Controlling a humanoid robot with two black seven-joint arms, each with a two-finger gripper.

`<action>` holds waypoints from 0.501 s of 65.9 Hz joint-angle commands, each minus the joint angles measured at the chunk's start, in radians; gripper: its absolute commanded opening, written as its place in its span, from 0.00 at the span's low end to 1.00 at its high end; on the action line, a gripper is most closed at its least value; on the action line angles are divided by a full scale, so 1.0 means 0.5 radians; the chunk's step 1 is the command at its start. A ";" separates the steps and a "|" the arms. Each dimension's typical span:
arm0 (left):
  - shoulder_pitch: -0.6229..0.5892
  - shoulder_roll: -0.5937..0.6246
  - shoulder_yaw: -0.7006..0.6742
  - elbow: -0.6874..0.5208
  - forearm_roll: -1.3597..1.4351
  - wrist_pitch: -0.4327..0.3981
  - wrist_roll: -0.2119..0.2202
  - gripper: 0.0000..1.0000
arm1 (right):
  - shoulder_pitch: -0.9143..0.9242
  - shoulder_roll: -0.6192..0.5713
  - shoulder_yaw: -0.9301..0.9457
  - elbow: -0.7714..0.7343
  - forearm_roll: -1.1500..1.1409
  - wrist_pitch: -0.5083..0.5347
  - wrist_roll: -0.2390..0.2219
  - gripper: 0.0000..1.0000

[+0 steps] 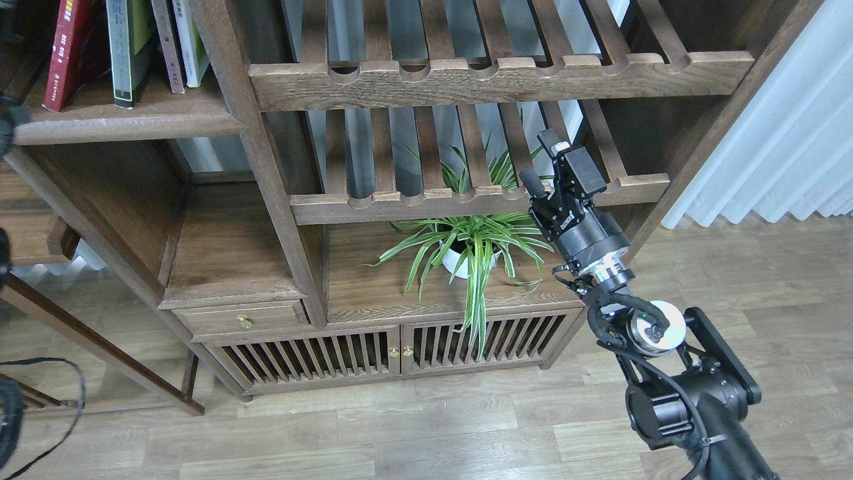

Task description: Organize books on shelf

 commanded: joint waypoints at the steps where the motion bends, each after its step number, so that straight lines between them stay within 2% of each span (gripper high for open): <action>1: 0.044 0.196 -0.050 0.000 -0.051 0.000 0.003 0.00 | -0.001 0.021 0.000 -0.003 0.000 0.001 0.000 0.98; 10: 0.151 0.426 -0.068 0.000 -0.051 0.000 0.018 0.00 | 0.008 0.036 -0.006 -0.003 0.000 0.001 0.000 0.98; 18: 0.185 0.516 -0.065 0.006 -0.035 0.000 0.058 0.00 | 0.026 0.042 -0.067 -0.012 0.000 0.010 0.000 0.98; 21: 0.201 0.522 -0.065 0.006 -0.032 0.000 0.098 0.00 | 0.026 0.048 -0.073 -0.012 0.003 0.019 0.000 0.98; 23: 0.219 0.525 -0.068 0.006 -0.029 0.000 0.165 0.00 | 0.023 0.060 -0.073 -0.012 0.003 0.022 0.000 0.98; 33: 0.268 0.525 -0.087 0.025 -0.014 0.000 0.389 0.00 | 0.020 0.073 -0.073 -0.012 0.000 0.022 0.000 0.98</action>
